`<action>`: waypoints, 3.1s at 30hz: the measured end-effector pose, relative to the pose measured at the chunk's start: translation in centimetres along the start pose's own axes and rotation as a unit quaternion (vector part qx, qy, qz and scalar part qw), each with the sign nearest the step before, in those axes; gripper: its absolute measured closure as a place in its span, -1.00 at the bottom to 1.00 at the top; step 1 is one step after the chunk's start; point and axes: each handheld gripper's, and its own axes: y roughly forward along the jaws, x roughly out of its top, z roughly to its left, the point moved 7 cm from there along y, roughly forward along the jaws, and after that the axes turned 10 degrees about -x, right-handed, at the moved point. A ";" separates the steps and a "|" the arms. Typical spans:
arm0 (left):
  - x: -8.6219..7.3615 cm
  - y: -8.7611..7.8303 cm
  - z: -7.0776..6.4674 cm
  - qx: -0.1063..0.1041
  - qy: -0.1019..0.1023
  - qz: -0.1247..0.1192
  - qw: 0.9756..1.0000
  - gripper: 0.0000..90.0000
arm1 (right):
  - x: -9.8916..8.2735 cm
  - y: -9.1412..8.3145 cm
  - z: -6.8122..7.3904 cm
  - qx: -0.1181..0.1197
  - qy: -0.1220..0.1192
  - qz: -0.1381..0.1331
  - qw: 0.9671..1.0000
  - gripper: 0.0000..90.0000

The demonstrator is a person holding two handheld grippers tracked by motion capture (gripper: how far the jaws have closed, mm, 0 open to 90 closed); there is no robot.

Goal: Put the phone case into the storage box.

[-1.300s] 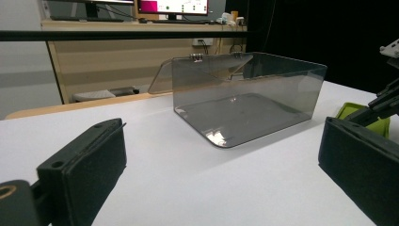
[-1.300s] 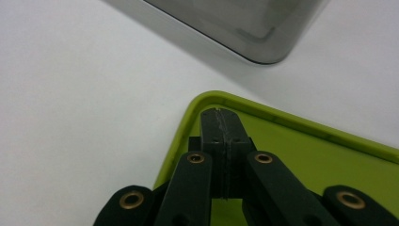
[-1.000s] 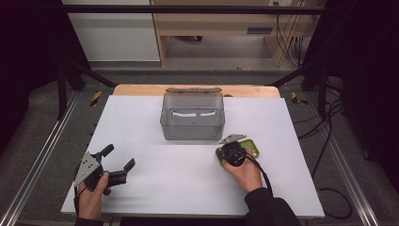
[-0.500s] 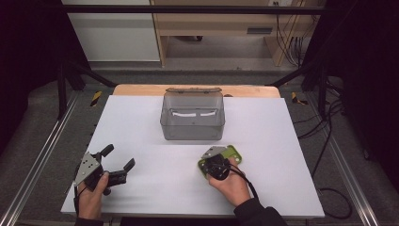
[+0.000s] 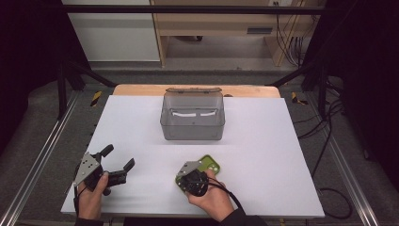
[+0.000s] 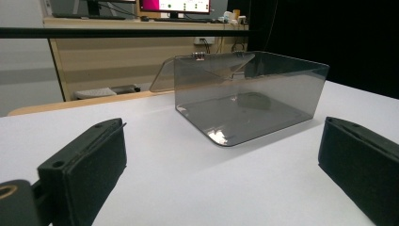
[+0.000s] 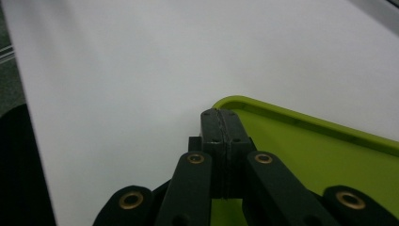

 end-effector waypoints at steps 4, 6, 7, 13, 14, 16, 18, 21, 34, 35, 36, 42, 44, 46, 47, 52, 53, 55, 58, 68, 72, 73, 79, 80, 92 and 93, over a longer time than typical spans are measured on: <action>0.0 0.1 0.0 -0.001 0.001 0.000 1.000 -0.96 | 0.1 0.0 0.7 0.008 0.001 -0.001 1.000 1.00; 0.1 0.1 -0.1 -0.001 0.005 -0.001 1.000 -0.96 | 0.2 0.0 1.2 0.015 -0.003 -0.002 1.000 1.00; 0.1 0.0 -0.1 0.000 0.005 -0.001 1.000 -0.96 | 0.2 0.0 1.2 0.015 -0.003 -0.002 1.000 1.00; 0.0 0.1 -0.2 -0.003 -0.002 -0.003 1.000 -0.96 | 0.7 -1.2 -0.2 -0.002 0.011 -0.051 0.999 1.00; 0.0 0.1 -0.2 -0.003 -0.002 -0.003 1.000 -0.96 | 0.8 -1.6 -0.6 -0.010 0.013 -0.061 0.998 1.00; 0.0 0.2 -0.3 -0.004 -0.002 0.001 1.000 -0.96 | 0.7 -2.3 -1.6 -0.024 0.023 -0.081 0.996 1.00; 0.0 0.2 -0.3 -0.003 0.001 0.004 1.000 -0.96 | 0.5 -2.9 -2.8 -0.039 0.034 -0.102 0.993 0.95; 0.1 0.3 -0.6 0.000 0.005 0.005 1.000 -0.96 | 0.1 -3.5 -4.0 -0.047 0.053 -0.114 0.991 0.86; 0.0 1.4 -2.5 -0.024 -0.018 0.027 0.999 -0.97 | -2.1 -6.8 -9.5 -0.121 0.107 -0.172 0.972 -0.33; 0.0 1.5 -2.7 -0.027 -0.020 0.028 0.999 -0.97 | -2.4 -7.4 -10.2 -0.134 0.113 -0.185 0.967 -0.48; 0.0 1.6 -2.9 -0.029 -0.020 0.031 0.999 -0.97 | -2.6 -7.6 -10.6 -0.141 0.115 -0.193 0.964 -0.57; 0.1 2.3 -3.9 -0.030 -0.025 0.038 0.998 -0.95 | -3.8 -8.7 -12.1 -0.163 0.121 -0.211 0.956 -0.82; 0.2 2.6 -4.5 -0.027 -0.018 0.040 0.999 -0.94 | -4.7 -9.5 -12.9 -0.178 0.119 -0.216 0.952 -0.85; 0.2 2.7 -4.7 -0.029 -0.016 0.042 0.999 -0.94 | -5.4 -9.9 -13.6 -0.194 0.119 -0.213 0.950 -0.85; 0.2 2.9 -5.0 -0.032 -0.016 0.044 0.998 -0.94 | -5.4 -9.9 -13.6 -0.194 0.119 -0.213 0.950 -0.85; -0.1 3.8 -6.0 -0.027 -0.018 0.066 0.997 -0.94 | -6.8 -11.2 -14.8 -0.209 0.133 -0.222 0.943 -0.85; -0.1 4.0 -6.2 -0.028 -0.020 0.069 0.997 -0.94 | -7.1 -11.5 -15.1 -0.217 0.129 -0.227 0.941 -0.85; -0.1 4.5 -6.8 -0.034 -0.014 0.078 0.996 -0.94 | -7.2 -11.8 -15.3 -0.223 0.128 -0.232 0.938 -0.85; -0.3 5.3 -7.7 -0.047 -0.012 0.098 0.994 -0.94 | -7.4 -12.0 -15.5 -0.229 0.128 -0.235 0.936 -0.85; -2.6 8.0 -10.2 -0.113 0.001 0.209 0.971 -0.92 | -7.6 -12.0 -15.6 -0.239 0.121 -0.232 0.935 -0.86; -2.6 9.1 -10.6 -0.118 0.012 0.233 0.965 -0.91 | -7.6 -11.9 -15.6 -0.240 0.120 -0.232 0.935 -0.87; -2.4 9.8 -10.6 -0.117 0.019 0.237 0.964 -0.91 | -7.7 -11.9 -15.6 -0.241 0.120 -0.232 0.935 -0.87; -2.2 11.0 -11.1 -0.119 0.014 0.236 0.964 -0.89 | -7.8 -12.1 -15.7 -0.242 0.125 -0.236 0.933 -0.87; -2.4 10.9 -11.3 -0.121 0.016 0.239 0.963 -0.89 | -7.8 -12.1 -15.7 -0.242 0.125 -0.236 0.933 -0.87; -3.2 10.3 -11.4 -0.116 0.017 0.255 0.960 -0.62 | -7.9 -11.9 -15.8 -0.238 0.128 -0.236 0.933 -0.86; -3.3 10.3 -11.4 -0.115 0.014 0.260 0.959 -0.58 | -7.9 -11.9 -15.8 -0.237 0.129 -0.236 0.933 -0.86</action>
